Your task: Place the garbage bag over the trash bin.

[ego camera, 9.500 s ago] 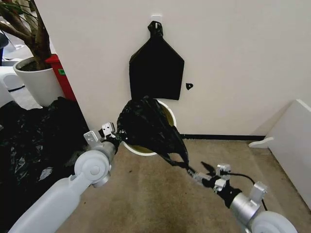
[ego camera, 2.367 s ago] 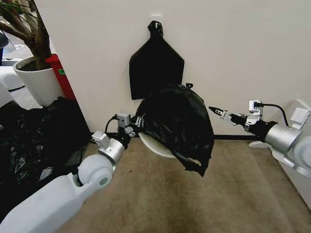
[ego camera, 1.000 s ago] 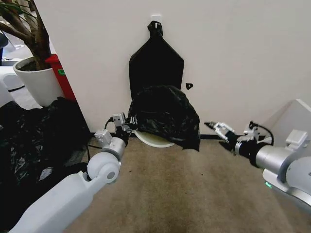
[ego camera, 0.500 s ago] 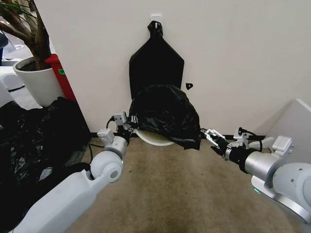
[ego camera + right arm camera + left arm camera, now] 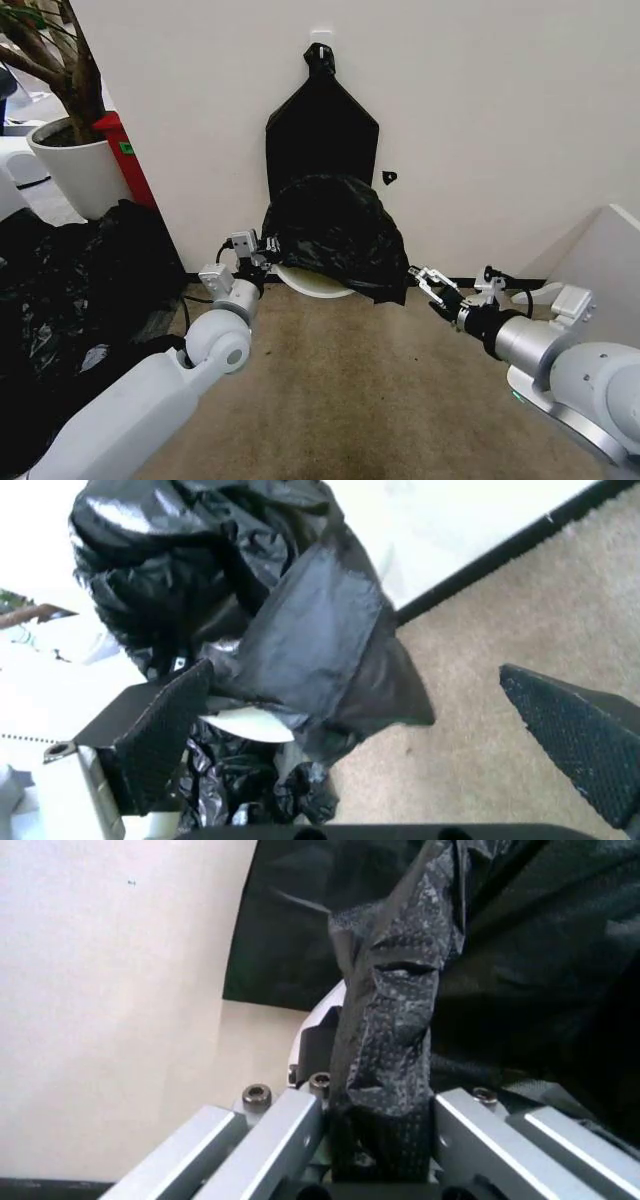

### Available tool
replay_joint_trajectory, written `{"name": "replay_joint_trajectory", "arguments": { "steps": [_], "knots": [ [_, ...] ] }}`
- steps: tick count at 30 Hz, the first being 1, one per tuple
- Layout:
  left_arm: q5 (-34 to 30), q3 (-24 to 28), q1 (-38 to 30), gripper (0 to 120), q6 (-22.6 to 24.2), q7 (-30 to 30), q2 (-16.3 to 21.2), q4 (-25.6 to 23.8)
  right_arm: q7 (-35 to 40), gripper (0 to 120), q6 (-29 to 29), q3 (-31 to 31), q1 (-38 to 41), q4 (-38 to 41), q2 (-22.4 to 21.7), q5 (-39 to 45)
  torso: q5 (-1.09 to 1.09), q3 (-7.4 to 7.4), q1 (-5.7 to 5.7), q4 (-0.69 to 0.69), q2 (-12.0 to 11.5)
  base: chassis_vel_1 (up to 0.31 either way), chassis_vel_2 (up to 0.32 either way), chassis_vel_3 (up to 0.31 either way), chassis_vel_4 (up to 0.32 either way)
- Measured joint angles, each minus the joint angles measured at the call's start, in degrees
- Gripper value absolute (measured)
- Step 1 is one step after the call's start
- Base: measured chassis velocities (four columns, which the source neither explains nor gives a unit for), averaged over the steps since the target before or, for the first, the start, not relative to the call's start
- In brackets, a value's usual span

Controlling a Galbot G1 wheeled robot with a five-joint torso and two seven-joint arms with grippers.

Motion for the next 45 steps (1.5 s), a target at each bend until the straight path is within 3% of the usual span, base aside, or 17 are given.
{"name": "replay_joint_trajectory", "arguments": {
  "steps": [18, 40, 45],
  "knots": [
    [-1.54, 1.64, -1.15, 0, 0.36, -0.87, -0.54, -2.81, 3.77, 100, 0.61, -5.01, 1.21, -0.09, 5.83, -3.34, 0.0, 0.0, 0.0, 0.0, 0.0, 0.0, 0.0, 0.0, 0.0],
    [-9.03, -1.44, -0.75, 0, -0.1, -1.5, 0.04, -6.65, 4.84, 100, -1.32, -11.9, -0.31, -9.5, 13.63, -10.95, 0.0, 0.0, 0.0, 0.0, 0.0, 0.0, 0.0, 0.0, 0.0],
    [-15.81, -2.62, -1.07, 0, 0.36, -3.85, -1.0, -7.67, 4.0, 100, -2.5, -15.5, -0.86, -9.46, 14.89, -12.39, 0.0, 0.0, 0.0, 0.0, 0.0, 0.0, 0.0, 0.0, 0.0]
  ]
}}
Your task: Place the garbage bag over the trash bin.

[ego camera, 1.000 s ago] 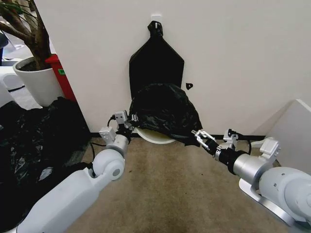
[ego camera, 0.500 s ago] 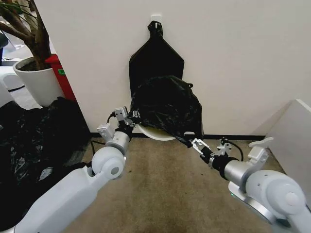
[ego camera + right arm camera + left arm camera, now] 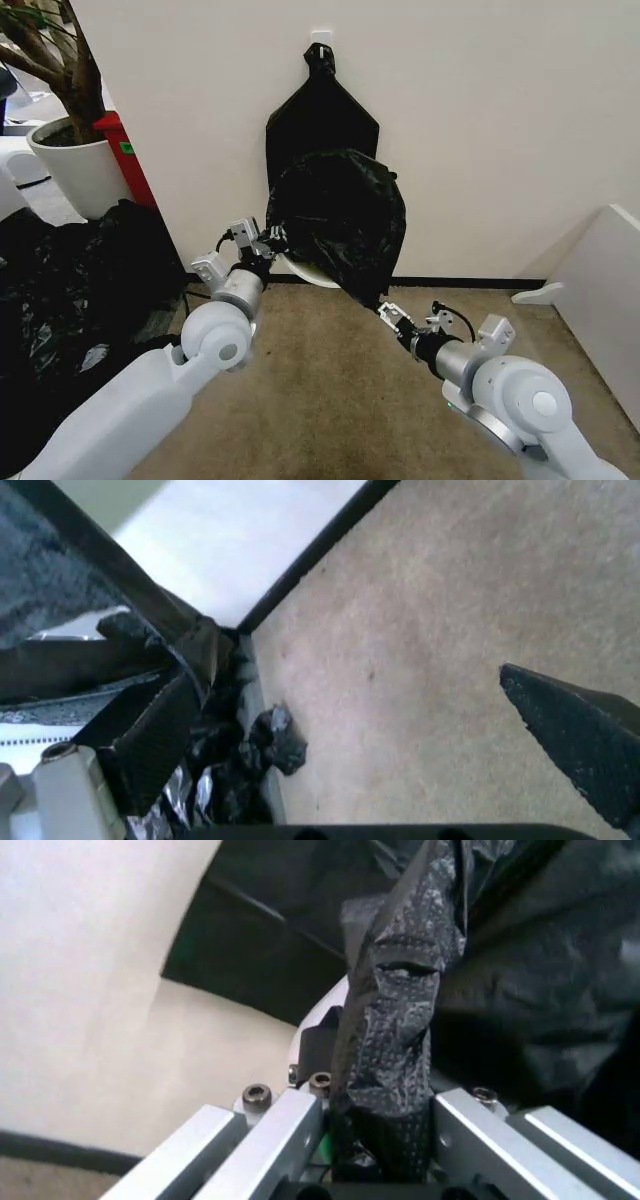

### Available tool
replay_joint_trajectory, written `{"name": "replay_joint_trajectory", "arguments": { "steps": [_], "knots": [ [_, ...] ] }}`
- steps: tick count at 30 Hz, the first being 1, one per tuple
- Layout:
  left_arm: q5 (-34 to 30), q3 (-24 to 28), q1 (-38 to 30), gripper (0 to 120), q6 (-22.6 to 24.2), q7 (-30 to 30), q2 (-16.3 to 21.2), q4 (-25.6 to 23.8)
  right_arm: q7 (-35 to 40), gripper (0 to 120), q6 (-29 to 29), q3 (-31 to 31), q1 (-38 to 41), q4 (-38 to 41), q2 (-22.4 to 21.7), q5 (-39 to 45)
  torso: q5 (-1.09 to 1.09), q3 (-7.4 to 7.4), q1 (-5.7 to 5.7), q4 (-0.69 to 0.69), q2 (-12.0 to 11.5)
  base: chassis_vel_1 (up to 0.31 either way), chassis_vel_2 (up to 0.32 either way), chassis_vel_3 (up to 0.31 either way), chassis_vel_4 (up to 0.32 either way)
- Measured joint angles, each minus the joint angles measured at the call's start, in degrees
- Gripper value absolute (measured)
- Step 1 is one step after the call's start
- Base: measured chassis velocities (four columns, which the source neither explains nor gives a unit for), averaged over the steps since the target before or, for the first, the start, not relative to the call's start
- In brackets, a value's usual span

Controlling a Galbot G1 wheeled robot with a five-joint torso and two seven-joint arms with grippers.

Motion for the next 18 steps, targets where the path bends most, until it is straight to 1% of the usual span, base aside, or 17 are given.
{"name": "replay_joint_trajectory", "arguments": {
  "steps": [9, 10, 13, 18],
  "knots": [
    [-3.81, 0.14, -0.32, 0, 0.36, -1.51, -0.82, -1.29, -1.02, 100, -0.49, -2.45, 1.22, -3.09, 2.17, -2.45, -0.01, 0.0, 0.0, 0.0, 0.0, 0.0, 0.0, 0.0, 0.0],
    [-5.63, 0.03, -0.15, 0, 0.63, -2.18, -0.75, -2.15, -1.91, 100, -0.83, -3.27, 1.27, -5.32, 3.17, -4.61, -0.01, 0.0, 0.0, 0.0, 0.0, 0.0, 0.0, 0.0, 0.0],
    [-8.77, -0.34, -0.13, 0, 1.24, -3.67, -0.51, -3.61, -3.15, 100, -1.3, -4.15, 1.72, -8.32, 4.63, -7.07, 0.01, 0.0, 0.0, 0.0, 0.0, 0.0, 0.0, 0.0, 0.0],
    [-10.61, -0.89, -0.13, 0, 1.63, -4.56, 0.04, -4.08, -4.96, 100, -1.95, -4.84, 2.1, -11.09, 5.43, -10.09, 0.0, 0.0, 0.0, 0.0, 0.0, 0.0, 0.0, 0.0, 0.0]
  ]
}}
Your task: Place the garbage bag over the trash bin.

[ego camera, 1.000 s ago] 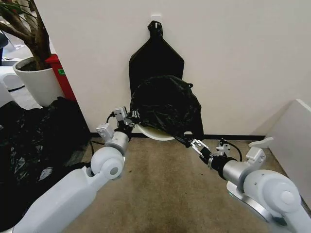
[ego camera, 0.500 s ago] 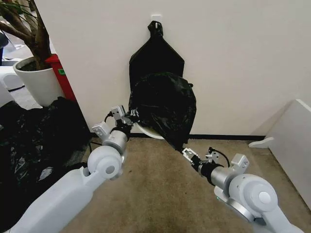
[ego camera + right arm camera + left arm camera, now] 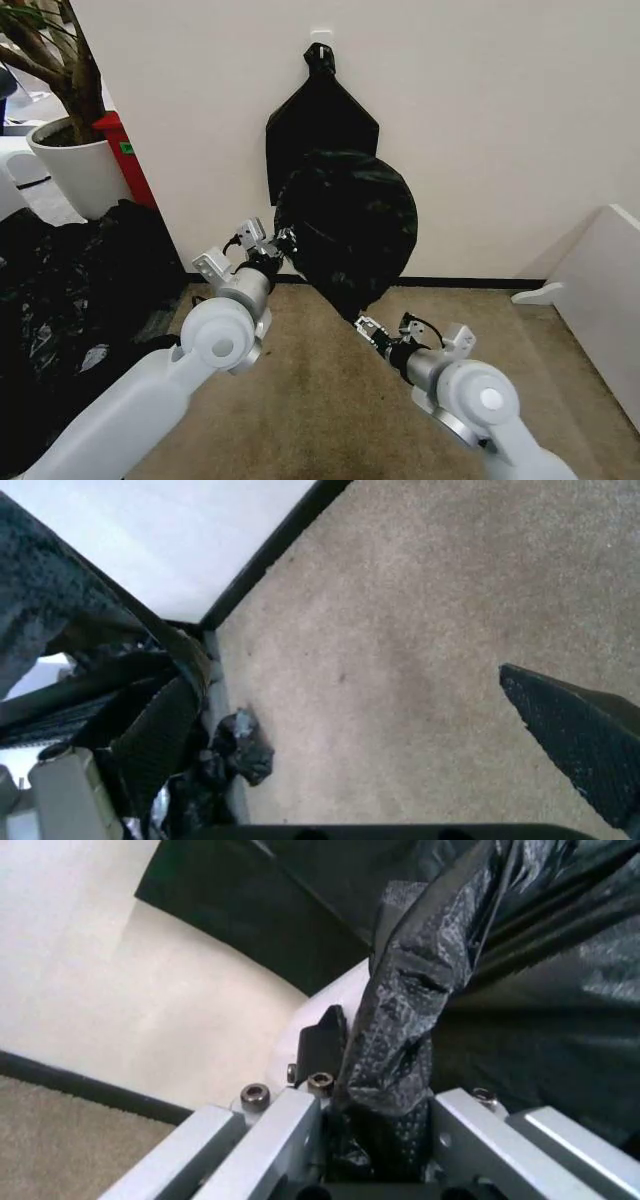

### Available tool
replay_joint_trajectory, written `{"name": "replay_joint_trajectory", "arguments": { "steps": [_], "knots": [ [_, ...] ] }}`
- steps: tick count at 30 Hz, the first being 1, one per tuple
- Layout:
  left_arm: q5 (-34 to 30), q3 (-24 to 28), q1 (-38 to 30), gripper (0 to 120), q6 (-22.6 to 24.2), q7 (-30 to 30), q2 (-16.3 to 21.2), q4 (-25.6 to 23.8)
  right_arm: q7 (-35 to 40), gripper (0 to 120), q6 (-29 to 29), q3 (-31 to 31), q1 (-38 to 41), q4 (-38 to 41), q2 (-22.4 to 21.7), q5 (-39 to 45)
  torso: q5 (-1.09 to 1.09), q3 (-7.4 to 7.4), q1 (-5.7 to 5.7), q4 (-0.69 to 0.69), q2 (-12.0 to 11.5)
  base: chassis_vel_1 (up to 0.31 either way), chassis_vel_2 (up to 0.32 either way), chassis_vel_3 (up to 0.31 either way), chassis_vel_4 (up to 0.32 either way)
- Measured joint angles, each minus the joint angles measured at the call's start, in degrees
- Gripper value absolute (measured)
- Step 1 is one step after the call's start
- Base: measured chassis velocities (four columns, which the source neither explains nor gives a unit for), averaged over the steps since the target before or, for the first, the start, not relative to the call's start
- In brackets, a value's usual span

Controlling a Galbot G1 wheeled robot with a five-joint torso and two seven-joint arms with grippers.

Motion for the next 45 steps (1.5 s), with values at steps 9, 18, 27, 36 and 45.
{"name": "replay_joint_trajectory", "arguments": {
  "steps": [9, 18, 27, 36, 45],
  "knots": [
    [-3.82, -0.58, 0.38, 0, 0.38, -2.3, 0.24, -1.47, -3.69, 100, -0.43, 0.08, -0.13, -4.51, 0.1, -7.84, 0.0, 0.0, 0.0, 0.0, 0.0, 0.0, 0.0, 0.0, 0.0],
    [-6.94, -1.94, 1.19, 0, 1.08, -3.7, 1.11, -2.91, -7.96, 100, -0.26, 1.93, -0.35, -10.18, -0.48, -16.72, 0.02, 0.02, 0.01, -0.05, 0.0, 0.0, 0.0, 0.0, 0.0],
    [-6.16, -2.4, 2.3, 0, 1.73, -3.77, 1.47, -2.3, -10.11, 100, 0.17, 1.88, -2.5, -9.35, -1.73, -23.19, 0.01, -0.01, 0.0, 0.0, 0.01, 0.0, 0.0, 0.0, 0.0],
    [-1.92, -4.22, 2.46, 0, 2.35, -3.24, 1.69, 2.86, -18.84, 100, -0.64, 6.28, -12.63, -0.15, -6.51, -39.23, 0.01, -0.01, 0.0, -0.02, 0.01, 0.0, 0.0, 0.0, 0.0],
    [0.72, -1.17, 2.62, 0, 8.32, -6.04, 2.48, 4.47, -20.0, 100, -0.68, 15.64, -15.1, 16.71, -13.81, -39.83, 0.01, -0.01, 0.0, 0.0, 0.01, 0.0, 0.0, 0.0, 0.0]
  ]
}}
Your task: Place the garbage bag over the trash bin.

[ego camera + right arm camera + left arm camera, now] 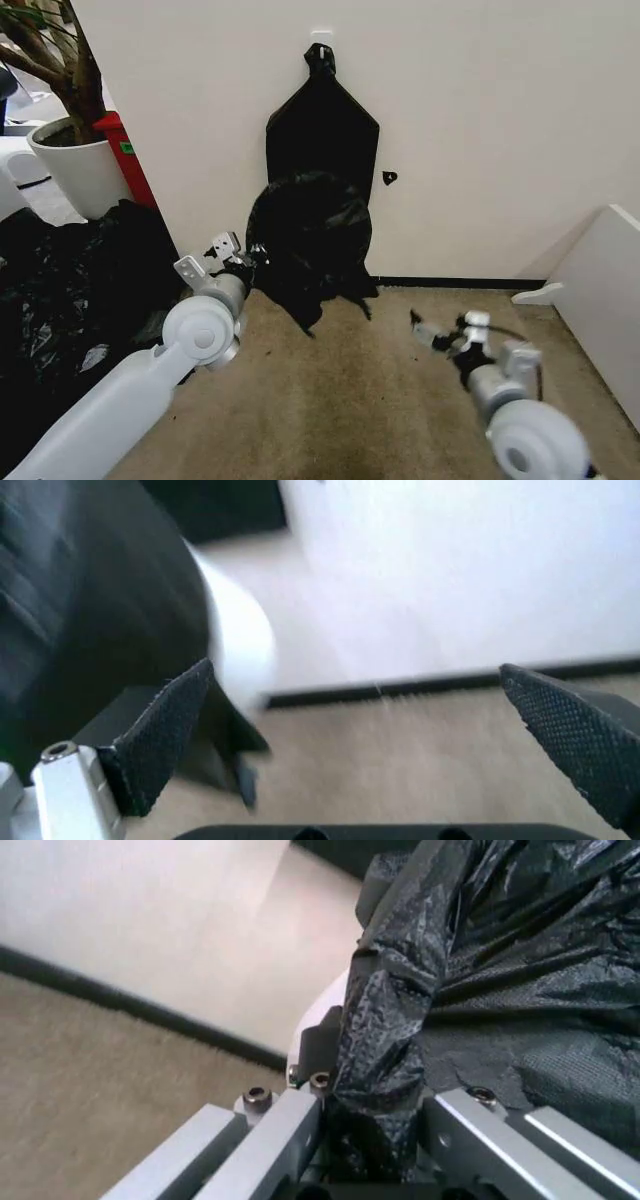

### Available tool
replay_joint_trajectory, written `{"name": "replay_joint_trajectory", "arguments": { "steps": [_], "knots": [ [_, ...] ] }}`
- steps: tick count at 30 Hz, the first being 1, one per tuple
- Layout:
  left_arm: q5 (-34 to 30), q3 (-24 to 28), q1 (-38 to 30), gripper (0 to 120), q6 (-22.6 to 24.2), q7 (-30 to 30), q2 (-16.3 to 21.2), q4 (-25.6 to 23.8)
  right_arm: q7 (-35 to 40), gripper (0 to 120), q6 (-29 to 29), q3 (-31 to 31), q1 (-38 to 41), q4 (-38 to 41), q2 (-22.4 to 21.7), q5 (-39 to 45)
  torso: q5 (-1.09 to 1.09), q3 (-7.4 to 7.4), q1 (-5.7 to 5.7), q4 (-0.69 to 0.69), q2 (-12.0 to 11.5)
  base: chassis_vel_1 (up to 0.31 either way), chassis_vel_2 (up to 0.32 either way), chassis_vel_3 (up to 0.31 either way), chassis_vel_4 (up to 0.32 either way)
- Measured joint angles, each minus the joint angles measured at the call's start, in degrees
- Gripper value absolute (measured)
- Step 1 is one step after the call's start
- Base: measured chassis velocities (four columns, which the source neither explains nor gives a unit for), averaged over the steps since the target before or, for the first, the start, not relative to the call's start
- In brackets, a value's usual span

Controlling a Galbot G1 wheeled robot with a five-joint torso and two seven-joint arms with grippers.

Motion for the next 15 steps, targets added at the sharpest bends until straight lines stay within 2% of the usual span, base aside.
{"name": "replay_joint_trajectory", "arguments": {
  "steps": [2, 6, 9, 13, 15],
  "knots": [
    [-0.38, 0.72, -0.2, 0, 1.19, -0.8, 0.0, -0.01, 0.34, 100, -0.4, 1.13, 0.6, 1.82, -1.33, 2.65, -0.01, 0.0, 0.0, 0.0, 0.0, 0.0, 0.0, 0.0, 0.0],
    [-5.13, 1.98, -1.2, 0, 5.34, -4.11, -0.3, -0.3, 0.73, 100, -1.68, 2.13, 3.33, 4.29, -4.96, 8.82, 0.0, 0.0, 0.0, -0.01, 0.0, 0.0, 0.0, 0.0, 0.0],
    [-6.75, 2.72, -1.77, 0, 7.51, -5.17, -0.29, -0.32, 0.23, 100, -2.45, 1.84, 4.99, 4.41, -7.11, 12.35, 0.02, 0.0, 0.0, 0.0, 0.0, 0.0, 0.0, 0.0, 0.0],
    [-9.43, 4.22, -3.34, 0, 12.96, -9.14, -0.51, -0.46, -1.39, 100, -3.71, -0.12, 9.46, 4.37, -12.37, 17.97, 0.01, 0.01, 0.0, 0.0, -0.01, 0.0, 0.0, 0.0, 0.0],
    [-9.83, 4.32, -3.52, 0, 13.7, -9.77, -0.58, -0.54, -1.61, 100, -3.83, -0.34, 10.07, 4.32, -12.84, 18.36, 0.0, 0.01, 0.0, 0.0, -0.01, 0.0, 0.0, 0.0, 0.0]
  ]
}}
